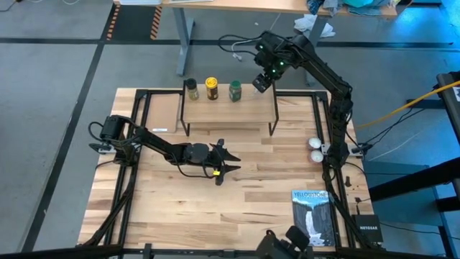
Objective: Shelf spices
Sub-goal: Put the white seasoning bottle on the shelf
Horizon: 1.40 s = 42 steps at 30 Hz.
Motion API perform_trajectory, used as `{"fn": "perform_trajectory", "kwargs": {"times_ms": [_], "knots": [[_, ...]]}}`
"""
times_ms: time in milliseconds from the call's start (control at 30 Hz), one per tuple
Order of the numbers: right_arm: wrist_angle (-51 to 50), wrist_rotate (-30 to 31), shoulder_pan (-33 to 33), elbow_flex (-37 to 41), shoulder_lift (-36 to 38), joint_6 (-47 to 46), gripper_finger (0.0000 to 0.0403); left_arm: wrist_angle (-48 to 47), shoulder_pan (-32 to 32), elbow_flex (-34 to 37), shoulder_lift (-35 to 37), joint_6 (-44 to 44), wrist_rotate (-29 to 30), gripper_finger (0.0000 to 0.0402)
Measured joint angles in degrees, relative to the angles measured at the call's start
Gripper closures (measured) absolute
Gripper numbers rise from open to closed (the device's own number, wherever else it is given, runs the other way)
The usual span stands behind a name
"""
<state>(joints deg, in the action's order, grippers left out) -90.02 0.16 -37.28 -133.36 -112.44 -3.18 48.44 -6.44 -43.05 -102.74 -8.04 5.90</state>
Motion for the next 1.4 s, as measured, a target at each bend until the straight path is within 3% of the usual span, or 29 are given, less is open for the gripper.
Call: {"fn": "perform_trajectory", "kwargs": {"times_ms": [1400], "knots": [[0.1, -1.6, -0.6, 0.0, -4.6, -2.4, 0.0192, -2.8, -0.3, 0.0, 0.0, -1.0, -0.4, 0.0269]]}}
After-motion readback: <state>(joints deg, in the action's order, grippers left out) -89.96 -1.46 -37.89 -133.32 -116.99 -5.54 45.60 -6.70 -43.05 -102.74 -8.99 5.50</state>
